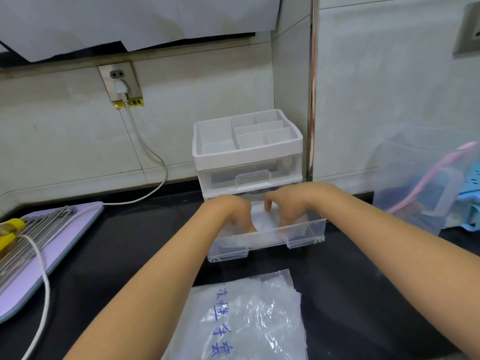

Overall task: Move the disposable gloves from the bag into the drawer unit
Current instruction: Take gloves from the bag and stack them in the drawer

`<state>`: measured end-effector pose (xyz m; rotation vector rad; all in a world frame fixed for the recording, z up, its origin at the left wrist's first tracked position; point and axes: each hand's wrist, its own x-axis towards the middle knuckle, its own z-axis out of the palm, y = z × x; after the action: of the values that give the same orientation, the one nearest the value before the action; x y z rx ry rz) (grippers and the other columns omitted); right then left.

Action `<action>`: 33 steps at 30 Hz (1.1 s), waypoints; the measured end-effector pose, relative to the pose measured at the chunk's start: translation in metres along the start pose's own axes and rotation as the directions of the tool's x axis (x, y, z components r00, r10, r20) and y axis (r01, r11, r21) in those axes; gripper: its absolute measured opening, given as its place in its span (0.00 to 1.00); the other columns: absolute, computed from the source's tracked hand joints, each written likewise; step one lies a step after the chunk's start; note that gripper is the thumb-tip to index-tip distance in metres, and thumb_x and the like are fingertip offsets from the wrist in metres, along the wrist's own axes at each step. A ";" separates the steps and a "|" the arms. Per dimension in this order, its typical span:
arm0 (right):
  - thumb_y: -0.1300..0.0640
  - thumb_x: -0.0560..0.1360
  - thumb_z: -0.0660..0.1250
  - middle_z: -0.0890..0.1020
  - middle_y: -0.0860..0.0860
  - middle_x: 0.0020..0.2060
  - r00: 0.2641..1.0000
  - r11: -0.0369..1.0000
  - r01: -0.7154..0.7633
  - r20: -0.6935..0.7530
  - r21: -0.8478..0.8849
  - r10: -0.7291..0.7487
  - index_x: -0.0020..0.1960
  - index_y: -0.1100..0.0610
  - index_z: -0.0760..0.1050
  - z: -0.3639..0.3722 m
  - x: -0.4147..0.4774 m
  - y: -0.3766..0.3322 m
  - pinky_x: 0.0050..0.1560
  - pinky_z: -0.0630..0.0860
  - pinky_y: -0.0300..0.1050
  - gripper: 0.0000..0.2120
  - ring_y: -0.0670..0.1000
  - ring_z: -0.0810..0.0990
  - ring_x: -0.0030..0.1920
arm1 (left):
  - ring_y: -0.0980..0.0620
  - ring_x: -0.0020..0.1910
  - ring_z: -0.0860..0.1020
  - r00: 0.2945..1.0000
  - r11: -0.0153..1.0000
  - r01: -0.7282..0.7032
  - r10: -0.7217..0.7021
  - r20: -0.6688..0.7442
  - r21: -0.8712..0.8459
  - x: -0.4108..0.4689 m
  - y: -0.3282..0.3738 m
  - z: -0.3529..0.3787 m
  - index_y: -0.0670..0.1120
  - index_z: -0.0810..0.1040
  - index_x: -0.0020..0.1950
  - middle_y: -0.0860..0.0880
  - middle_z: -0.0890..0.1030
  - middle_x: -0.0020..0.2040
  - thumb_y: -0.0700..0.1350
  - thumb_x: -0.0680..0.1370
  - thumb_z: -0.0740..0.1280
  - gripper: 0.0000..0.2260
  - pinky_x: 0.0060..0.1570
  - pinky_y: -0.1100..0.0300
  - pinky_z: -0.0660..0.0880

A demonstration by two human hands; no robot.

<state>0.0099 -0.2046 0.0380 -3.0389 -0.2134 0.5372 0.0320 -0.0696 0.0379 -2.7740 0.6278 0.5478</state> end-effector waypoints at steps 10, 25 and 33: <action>0.52 0.72 0.73 0.71 0.50 0.67 0.997 1.000 0.018 -0.079 -0.014 -0.019 0.70 0.51 0.67 -0.006 -0.008 0.007 0.57 0.72 0.44 0.29 0.53 0.73 0.61 | 0.46 0.56 0.72 0.999 0.993 -0.002 -0.002 -0.036 -0.117 -0.003 0.001 -0.004 0.45 0.64 0.73 0.46 0.70 0.69 0.53 0.79 0.64 0.25 0.50 0.57 0.69; 0.53 0.70 0.74 0.84 0.49 0.34 0.926 0.802 0.091 -0.347 0.591 0.151 0.37 0.52 0.83 0.094 -0.116 0.008 0.39 0.77 0.35 0.04 0.46 0.82 0.35 | 0.61 0.45 0.78 0.826 0.717 -0.355 -0.060 -0.560 -0.600 -0.116 0.007 0.079 0.49 0.80 0.41 0.56 0.82 0.42 0.54 0.73 0.71 0.09 0.43 0.66 0.73; 0.62 0.68 0.75 0.83 0.47 0.32 0.913 0.414 0.198 -0.320 0.888 0.251 0.39 0.53 0.84 0.162 -0.122 -0.023 0.43 0.75 0.34 0.04 0.42 0.77 0.33 | 0.60 0.68 0.65 0.928 0.750 -0.333 0.152 -0.341 -0.572 -0.114 0.026 0.137 0.55 0.62 0.74 0.59 0.64 0.72 0.55 0.68 0.76 0.38 0.58 0.69 0.61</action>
<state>-0.1622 -0.1952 -0.0716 -1.9412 0.1385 -0.0580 -0.1170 -0.0084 -0.0431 -3.4649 1.0531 0.4882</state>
